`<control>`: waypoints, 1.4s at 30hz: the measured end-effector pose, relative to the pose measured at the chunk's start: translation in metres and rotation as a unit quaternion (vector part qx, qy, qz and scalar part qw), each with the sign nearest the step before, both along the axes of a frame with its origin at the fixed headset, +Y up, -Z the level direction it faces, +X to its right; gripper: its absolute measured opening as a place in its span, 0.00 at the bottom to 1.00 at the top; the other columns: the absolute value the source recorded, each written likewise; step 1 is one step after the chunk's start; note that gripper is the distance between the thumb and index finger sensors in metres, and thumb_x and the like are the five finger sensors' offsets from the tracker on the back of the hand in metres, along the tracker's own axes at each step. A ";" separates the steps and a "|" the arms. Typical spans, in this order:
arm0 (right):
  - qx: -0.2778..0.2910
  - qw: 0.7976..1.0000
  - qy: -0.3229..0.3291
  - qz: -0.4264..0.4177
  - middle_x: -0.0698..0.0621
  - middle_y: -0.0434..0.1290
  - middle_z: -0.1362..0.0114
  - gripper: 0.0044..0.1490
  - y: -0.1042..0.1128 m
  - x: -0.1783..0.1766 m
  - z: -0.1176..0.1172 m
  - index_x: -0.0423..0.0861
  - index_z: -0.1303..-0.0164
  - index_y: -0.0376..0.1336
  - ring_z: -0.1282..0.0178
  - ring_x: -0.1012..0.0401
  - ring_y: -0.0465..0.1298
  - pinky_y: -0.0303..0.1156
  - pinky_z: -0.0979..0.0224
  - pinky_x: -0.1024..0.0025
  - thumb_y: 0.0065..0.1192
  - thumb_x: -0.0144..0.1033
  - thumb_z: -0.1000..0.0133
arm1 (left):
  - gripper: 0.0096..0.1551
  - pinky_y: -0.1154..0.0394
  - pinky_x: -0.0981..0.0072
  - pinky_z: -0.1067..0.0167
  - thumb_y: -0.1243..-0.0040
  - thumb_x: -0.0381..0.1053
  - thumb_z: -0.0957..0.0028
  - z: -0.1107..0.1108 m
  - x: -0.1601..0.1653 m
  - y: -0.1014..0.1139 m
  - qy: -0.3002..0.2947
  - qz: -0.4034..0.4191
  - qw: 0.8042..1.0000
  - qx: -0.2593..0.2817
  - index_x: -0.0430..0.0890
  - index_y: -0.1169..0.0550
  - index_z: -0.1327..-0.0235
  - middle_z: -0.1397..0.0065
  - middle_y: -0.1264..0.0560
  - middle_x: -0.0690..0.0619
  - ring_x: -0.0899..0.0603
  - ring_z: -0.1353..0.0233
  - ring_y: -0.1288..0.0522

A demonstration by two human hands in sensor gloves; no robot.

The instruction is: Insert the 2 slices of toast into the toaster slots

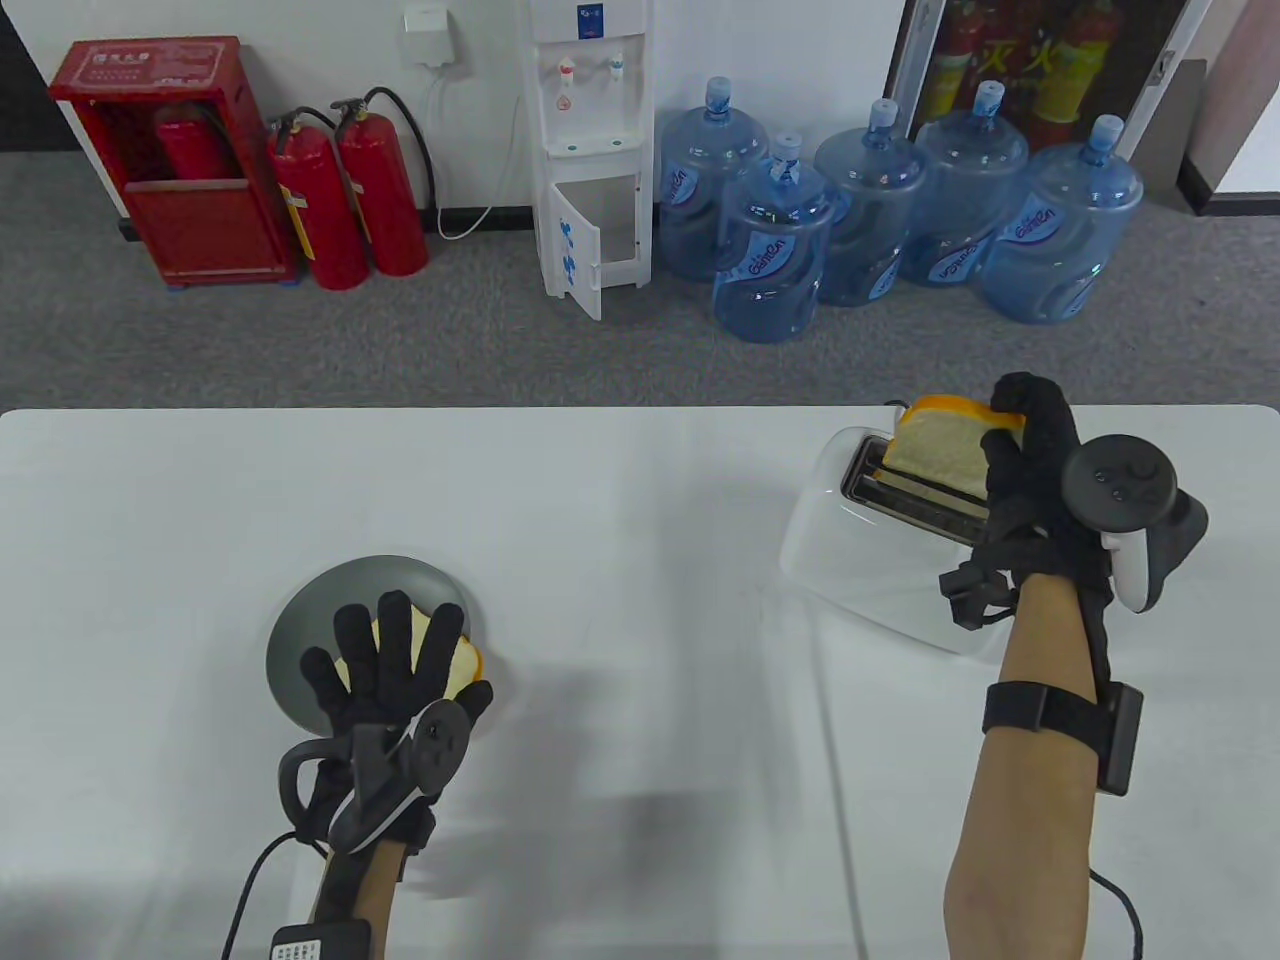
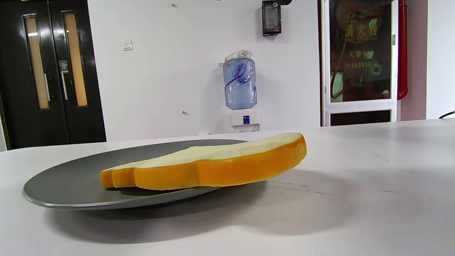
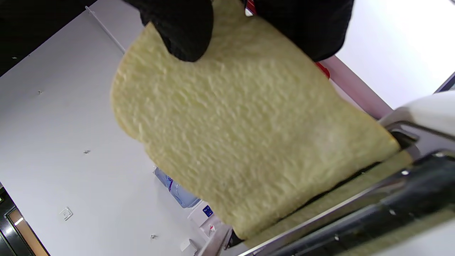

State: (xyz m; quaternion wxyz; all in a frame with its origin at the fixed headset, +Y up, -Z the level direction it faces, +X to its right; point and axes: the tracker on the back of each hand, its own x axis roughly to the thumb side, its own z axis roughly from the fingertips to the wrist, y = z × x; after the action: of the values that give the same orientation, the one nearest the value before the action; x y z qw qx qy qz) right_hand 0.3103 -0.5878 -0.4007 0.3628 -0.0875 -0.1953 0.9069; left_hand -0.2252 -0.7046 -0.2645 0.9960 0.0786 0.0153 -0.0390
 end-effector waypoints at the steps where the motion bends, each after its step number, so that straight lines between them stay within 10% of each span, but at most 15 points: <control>1: -0.001 1.000 0.001 0.000 0.46 0.58 0.08 0.35 -0.001 0.000 0.000 0.64 0.16 0.48 0.13 0.40 0.69 0.62 0.14 0.34 0.55 0.30 0.29 | 0.43 0.64 0.32 0.26 0.60 0.75 0.42 0.000 0.000 0.000 0.000 0.000 1.000 0.000 0.66 0.51 0.14 0.09 0.59 0.48 0.31 0.14 0.65; 42: -0.060 0.996 -0.005 0.060 0.45 0.56 0.07 0.35 -0.021 -0.009 -0.010 0.66 0.16 0.45 0.13 0.38 0.67 0.59 0.13 0.35 0.55 0.32 0.28 | 0.44 0.64 0.31 0.26 0.60 0.75 0.43 -0.002 -0.001 -0.002 0.000 -0.012 1.000 -0.006 0.65 0.51 0.13 0.09 0.59 0.48 0.31 0.14 0.65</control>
State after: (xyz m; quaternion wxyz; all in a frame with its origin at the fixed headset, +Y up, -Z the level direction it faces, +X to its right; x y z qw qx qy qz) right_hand 0.3015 -0.6085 -0.4110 0.3011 -0.1018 -0.1476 0.9366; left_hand -0.2261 -0.7062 -0.2662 0.9960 0.0726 0.0144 -0.0509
